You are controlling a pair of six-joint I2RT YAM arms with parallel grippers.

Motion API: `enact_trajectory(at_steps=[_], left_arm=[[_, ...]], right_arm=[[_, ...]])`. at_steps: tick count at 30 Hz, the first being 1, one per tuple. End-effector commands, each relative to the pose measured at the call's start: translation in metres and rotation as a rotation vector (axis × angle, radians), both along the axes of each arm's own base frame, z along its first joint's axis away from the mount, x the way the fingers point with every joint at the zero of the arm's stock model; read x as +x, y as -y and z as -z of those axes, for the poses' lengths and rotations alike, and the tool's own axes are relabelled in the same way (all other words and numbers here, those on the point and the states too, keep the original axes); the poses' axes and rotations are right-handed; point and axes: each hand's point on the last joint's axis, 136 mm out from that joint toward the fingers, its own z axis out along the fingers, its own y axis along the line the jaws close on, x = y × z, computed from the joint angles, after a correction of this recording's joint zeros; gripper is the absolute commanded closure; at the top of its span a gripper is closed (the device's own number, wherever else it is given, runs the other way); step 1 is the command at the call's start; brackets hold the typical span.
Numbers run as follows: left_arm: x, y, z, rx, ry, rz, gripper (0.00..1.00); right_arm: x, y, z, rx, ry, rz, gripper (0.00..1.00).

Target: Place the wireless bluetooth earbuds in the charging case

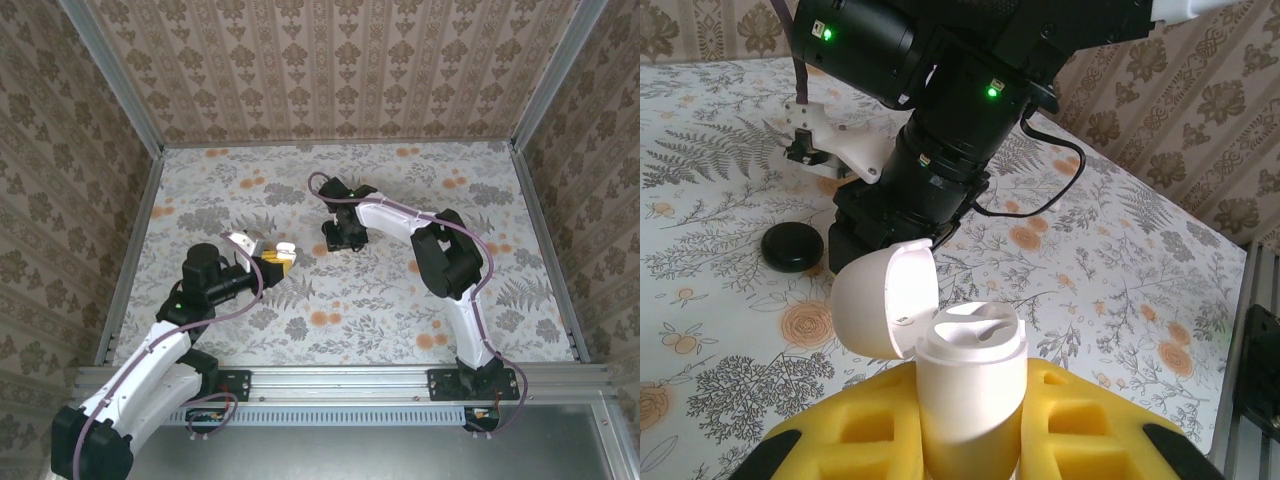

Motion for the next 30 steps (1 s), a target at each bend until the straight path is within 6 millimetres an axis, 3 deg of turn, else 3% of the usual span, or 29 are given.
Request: enact_trajectory(at_steps=[1, 16, 30], left_arm=[[0.000, 0.002, -0.007, -0.009, 0.039, 0.012, 1.00], [-0.004, 0.000, -0.009, -0.017, 0.039, 0.012, 1.00], [-0.010, -0.004, -0.014, -0.020, 0.058, 0.007, 1.00]], right_arm=[[-0.019, -0.001, 0.010, -0.001, -0.063, 0.004, 0.65], [-0.022, -0.010, -0.027, 0.027, 0.015, -0.010, 0.63], [-0.025, -0.014, -0.003, -0.010, -0.030, -0.008, 0.63]])
